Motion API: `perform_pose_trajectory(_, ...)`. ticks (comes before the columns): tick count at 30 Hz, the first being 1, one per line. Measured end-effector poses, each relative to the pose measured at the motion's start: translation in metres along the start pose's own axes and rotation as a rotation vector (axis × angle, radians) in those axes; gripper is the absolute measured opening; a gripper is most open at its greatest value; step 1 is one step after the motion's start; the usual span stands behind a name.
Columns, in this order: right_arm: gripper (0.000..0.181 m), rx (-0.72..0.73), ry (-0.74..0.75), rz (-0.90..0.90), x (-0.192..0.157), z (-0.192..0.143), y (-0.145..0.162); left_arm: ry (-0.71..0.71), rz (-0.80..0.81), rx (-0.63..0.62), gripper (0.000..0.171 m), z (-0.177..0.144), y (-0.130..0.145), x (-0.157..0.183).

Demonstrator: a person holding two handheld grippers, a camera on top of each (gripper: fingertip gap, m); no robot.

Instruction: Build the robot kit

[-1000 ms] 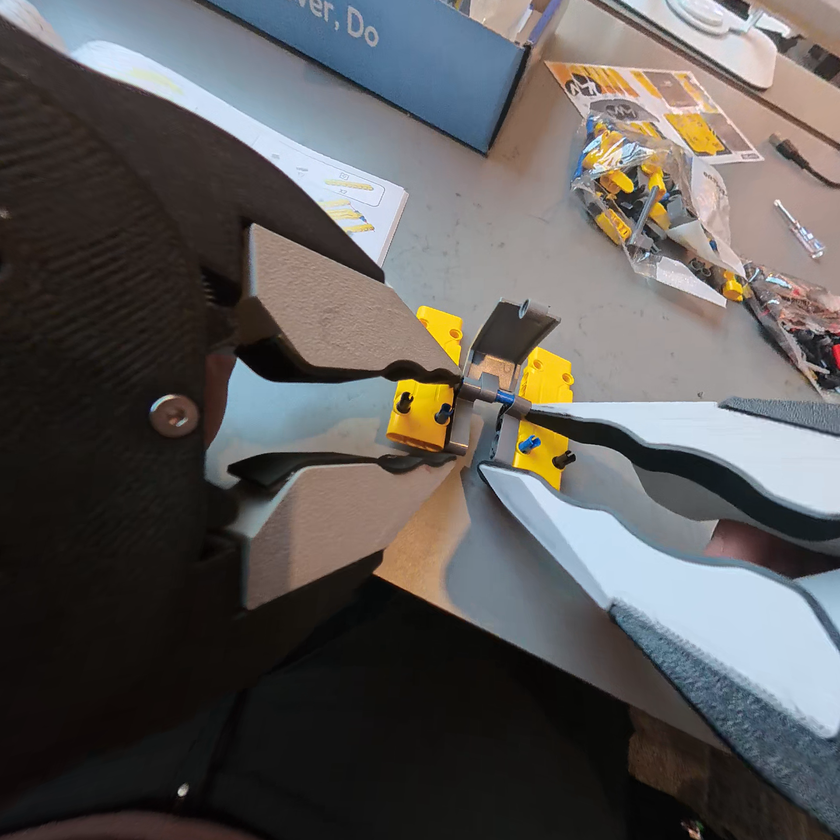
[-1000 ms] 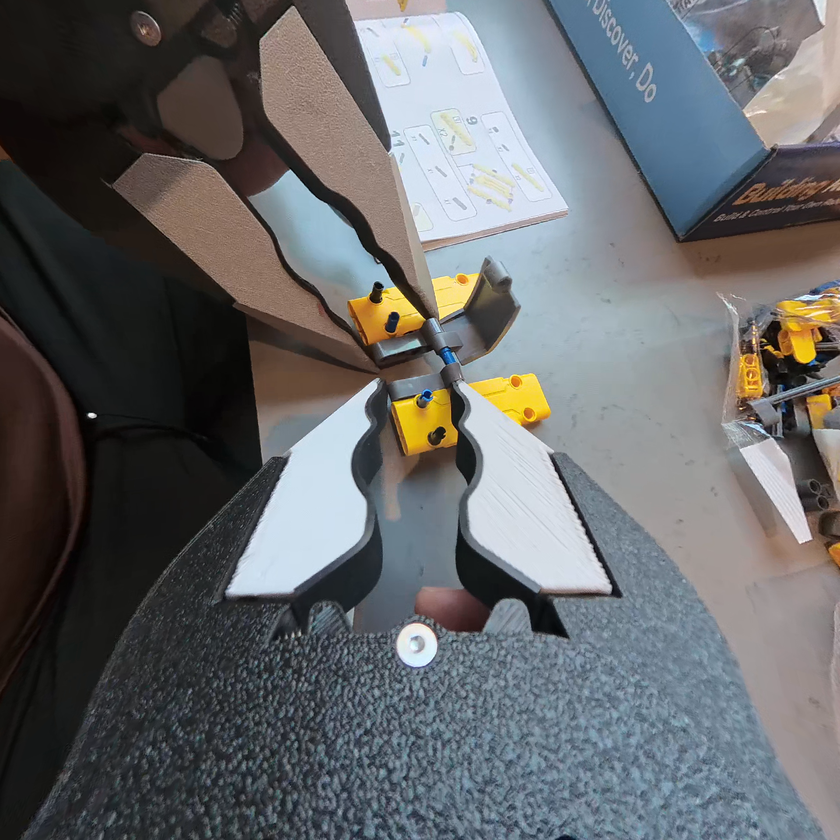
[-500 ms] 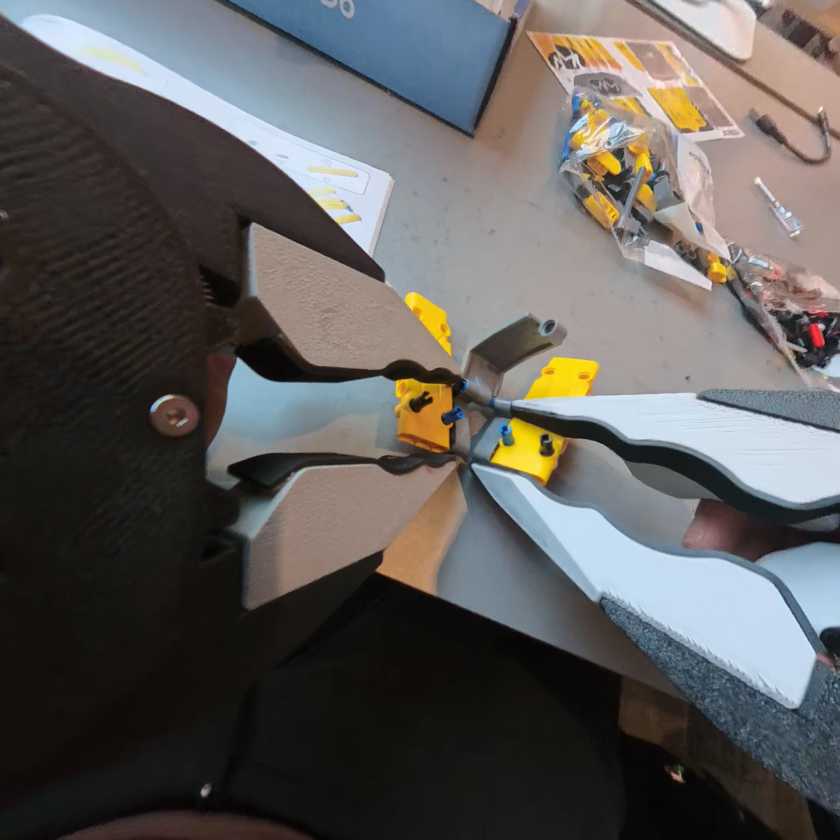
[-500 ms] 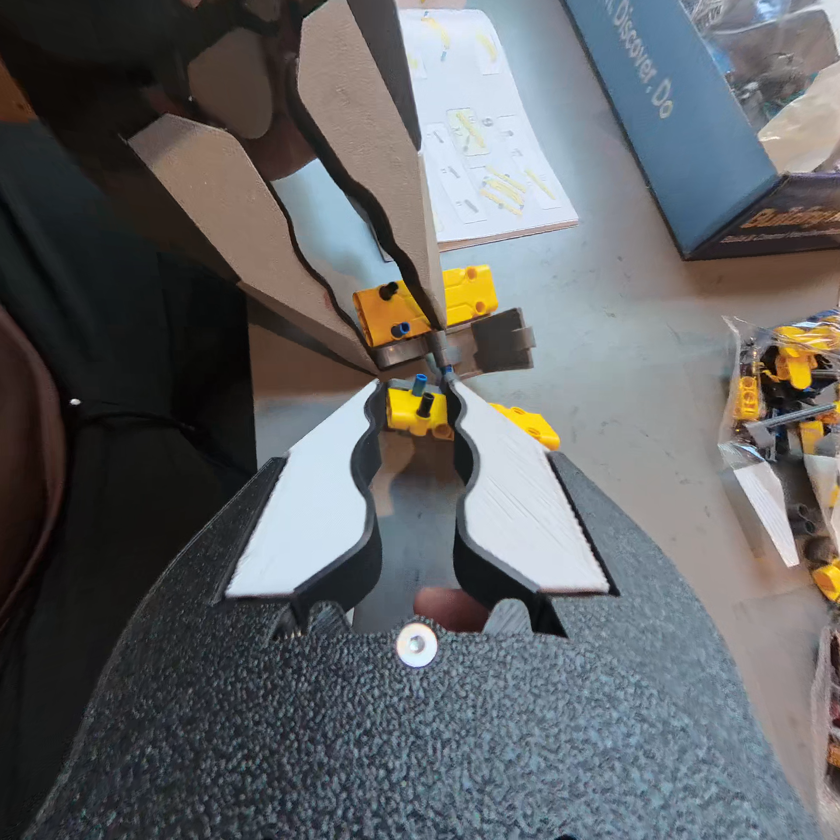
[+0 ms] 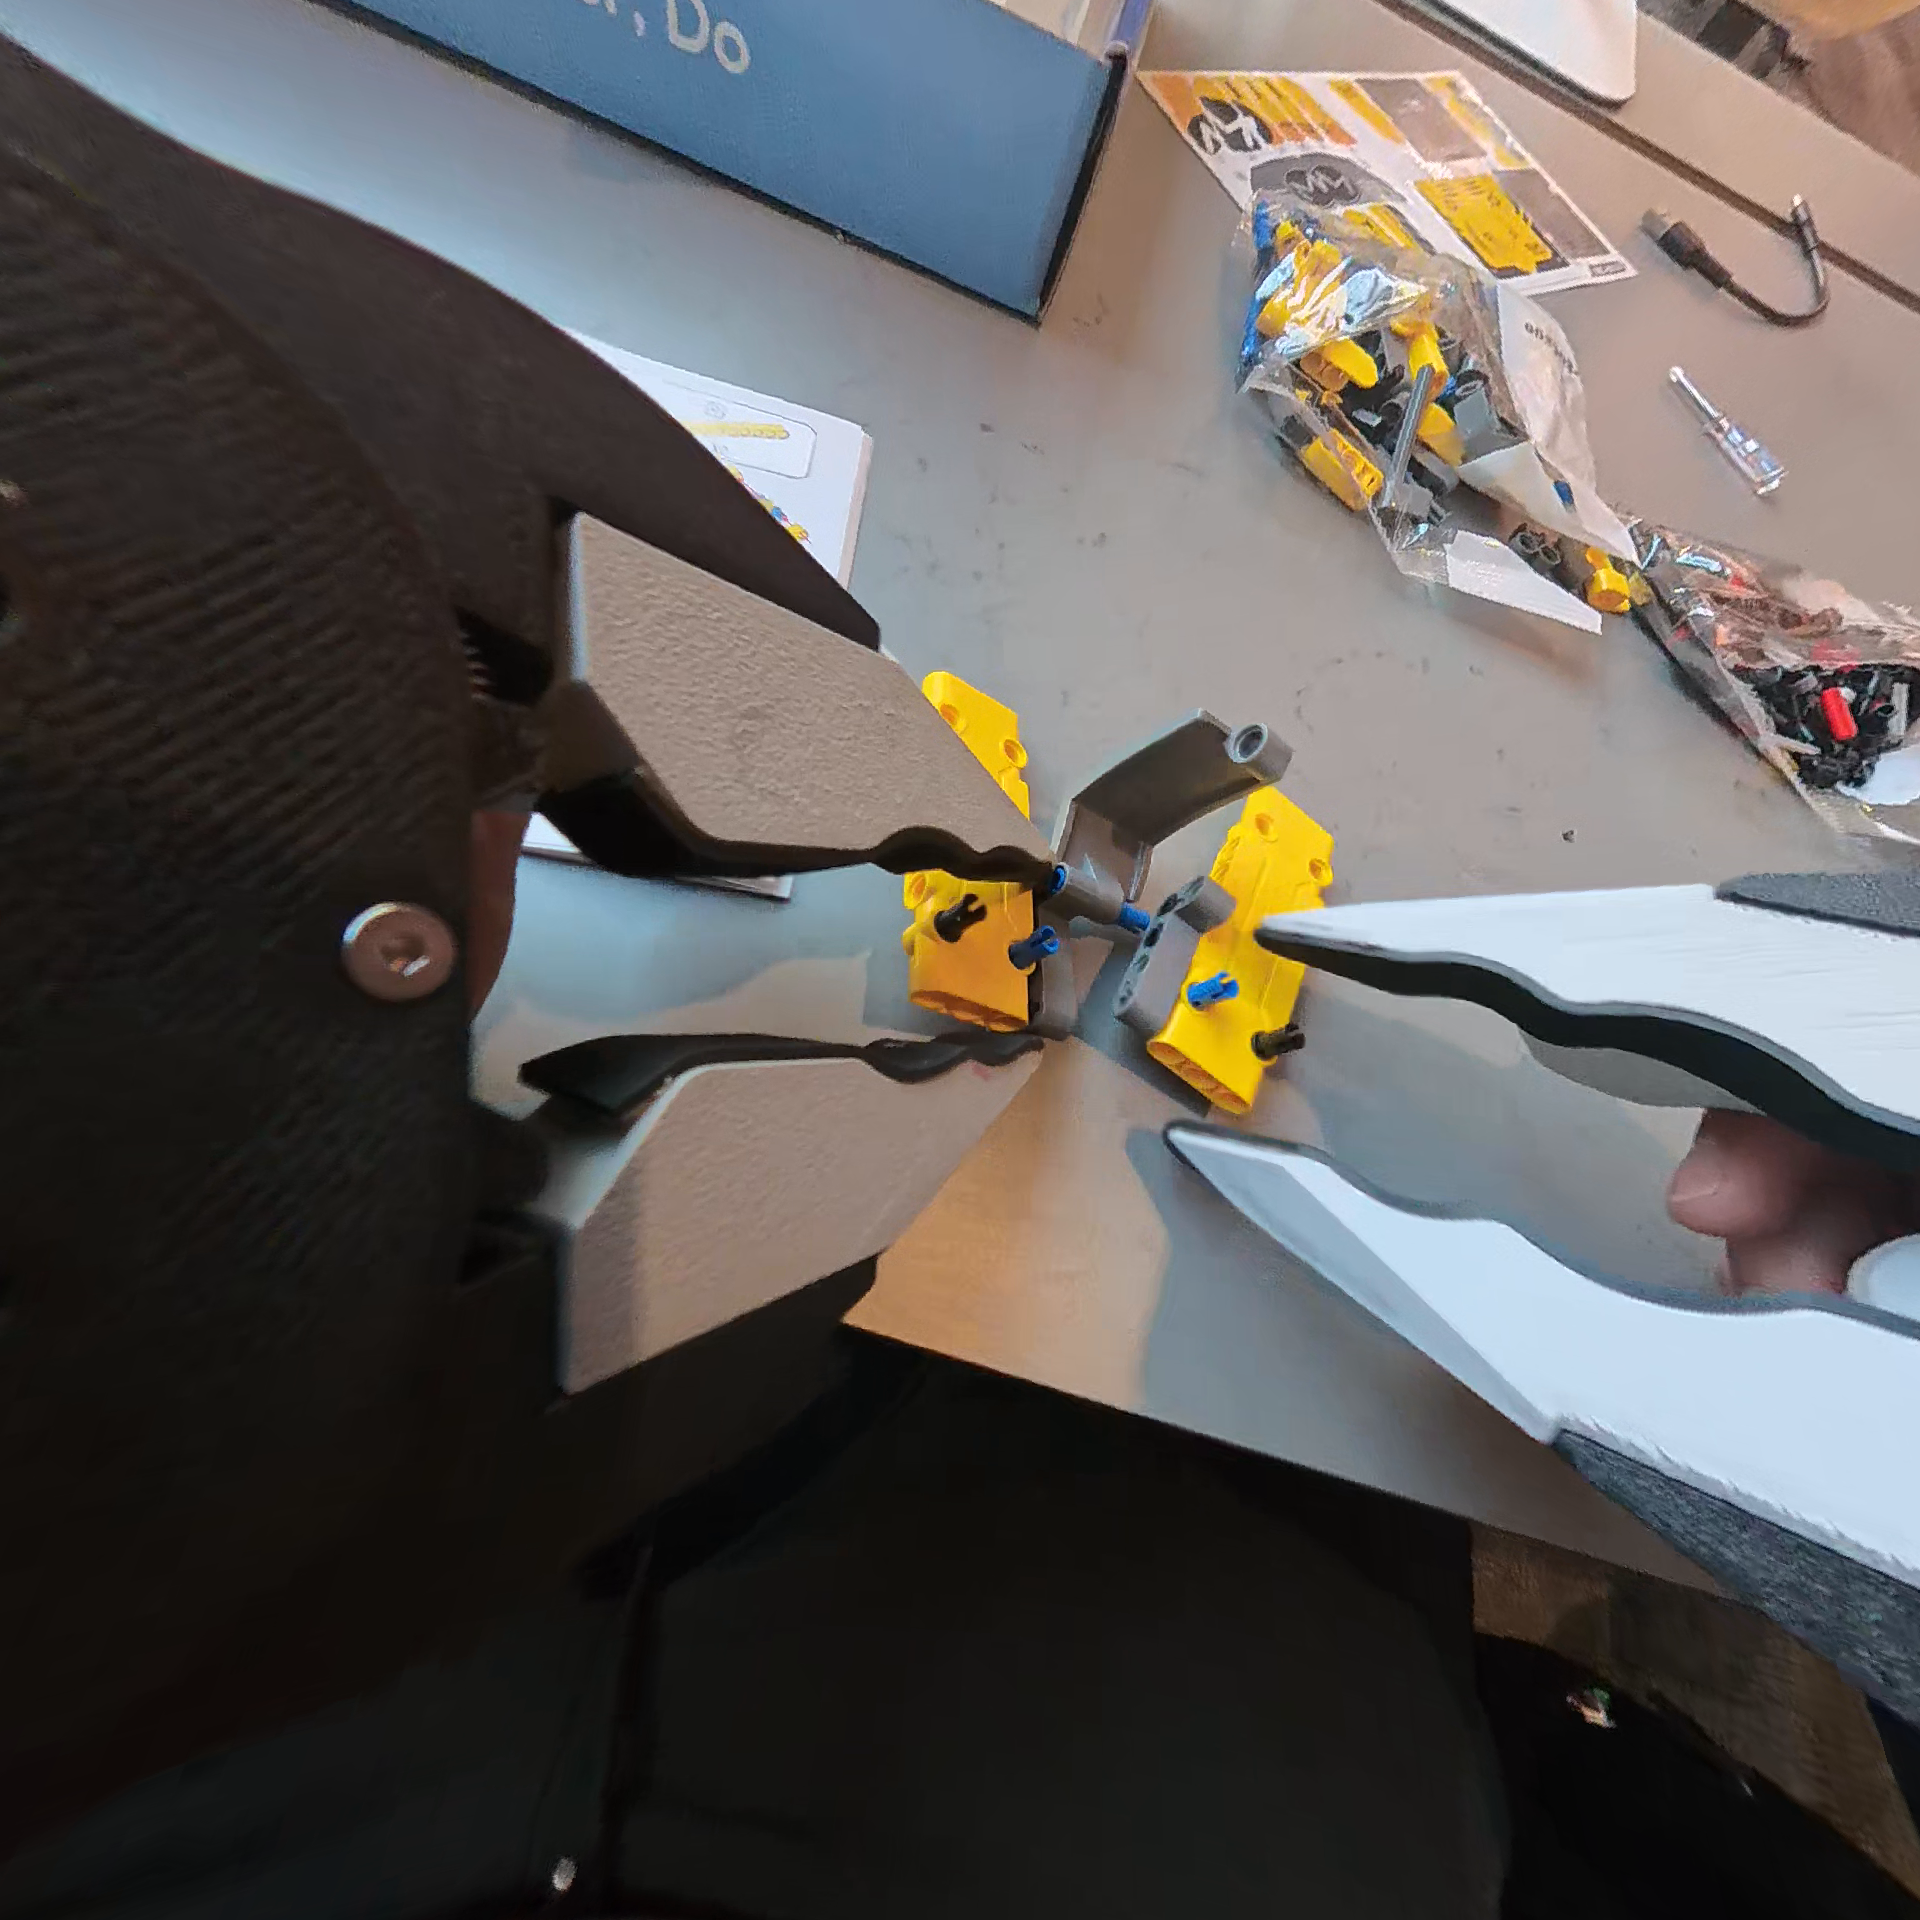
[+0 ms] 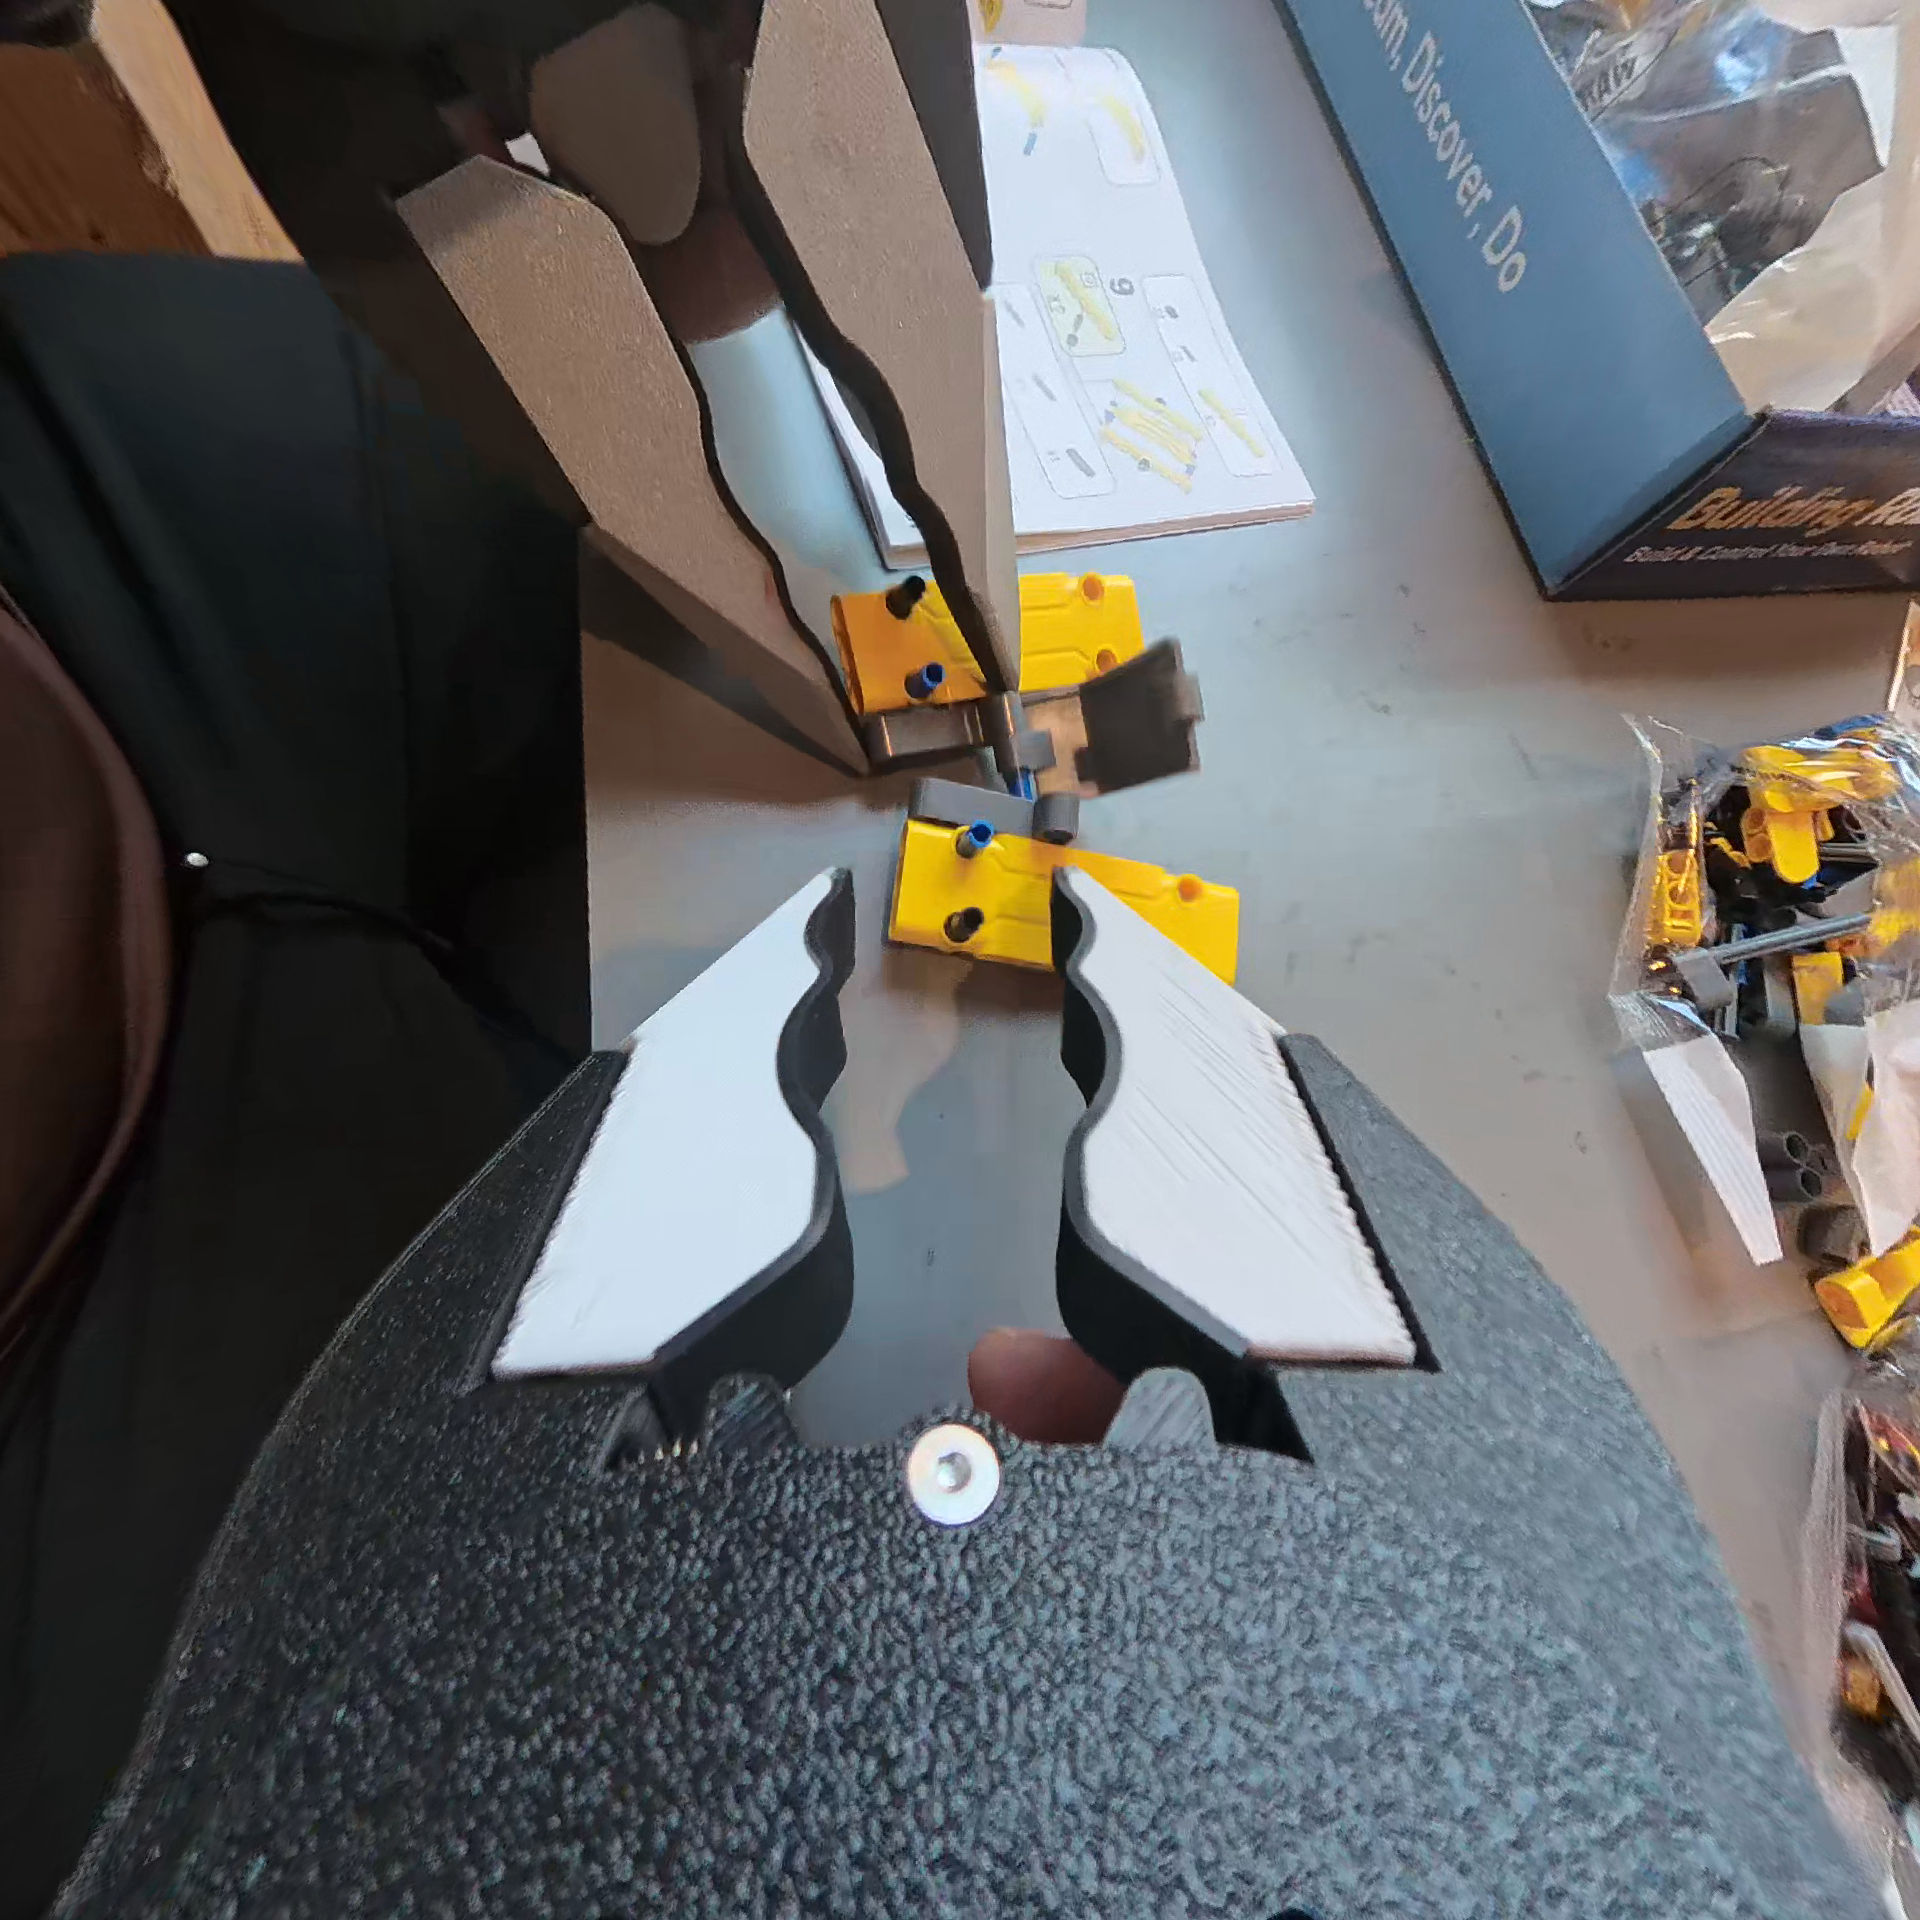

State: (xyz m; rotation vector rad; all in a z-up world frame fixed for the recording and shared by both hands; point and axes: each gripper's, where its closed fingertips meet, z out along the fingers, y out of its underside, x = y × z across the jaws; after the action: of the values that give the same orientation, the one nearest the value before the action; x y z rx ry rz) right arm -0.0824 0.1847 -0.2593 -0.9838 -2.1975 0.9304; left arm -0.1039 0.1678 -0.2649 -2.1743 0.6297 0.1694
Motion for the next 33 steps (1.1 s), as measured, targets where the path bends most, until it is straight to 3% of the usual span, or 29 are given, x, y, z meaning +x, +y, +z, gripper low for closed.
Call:
perform_pose_trajectory(6,0.043,0.042,0.031,0.014,0.003,-0.007,-0.006,-0.045,0.02,0.024,0.017,-0.006,0.001,-0.005)
perform_pose_trajectory(12,0.05,0.117,0.052,0.066,0.015,-0.013,-0.021,-0.003,0.015,0.077,0.017,-0.016,-0.001,-0.002)
perform_pose_trajectory(15,0.034,0.18,0.03,0.144,0.026,-0.013,-0.035,0.026,0.026,0.097,0.017,-0.02,-0.001,0.002)
perform_pose_trajectory(18,0.034,0.159,-0.026,0.165,0.026,0.001,-0.038,0.049,0.064,0.117,0.017,-0.021,-0.004,0.008)
perform_pose_trajectory(19,0.027,0.152,-0.043,0.152,0.023,0.006,-0.038,0.046,0.076,0.115,0.017,-0.021,-0.003,0.009)
perform_pose_trajectory(20,0.009,0.143,-0.061,0.133,0.02,0.01,-0.039,0.041,0.089,0.113,0.017,-0.021,-0.003,0.01)
perform_pose_trajectory(23,0.002,0.12,-0.037,0.102,0.024,0.017,-0.039,-0.012,0.111,0.078,0.019,-0.02,0.002,0.007)
perform_pose_trajectory(27,0.002,0.113,-0.003,0.117,0.027,0.017,-0.036,-0.071,-0.102,0.074,0.054,-0.028,0.005,-0.003)
perform_pose_trajectory(30,0.002,0.127,0.023,0.12,0.03,0.016,-0.037,-0.077,-0.285,0.023,0.06,-0.026,0.017,-0.006)
perform_pose_trajectory(33,0.002,0.135,0.077,0.126,0.037,0.016,-0.041,-0.106,-0.37,-0.005,0.061,-0.019,0.02,-0.013)
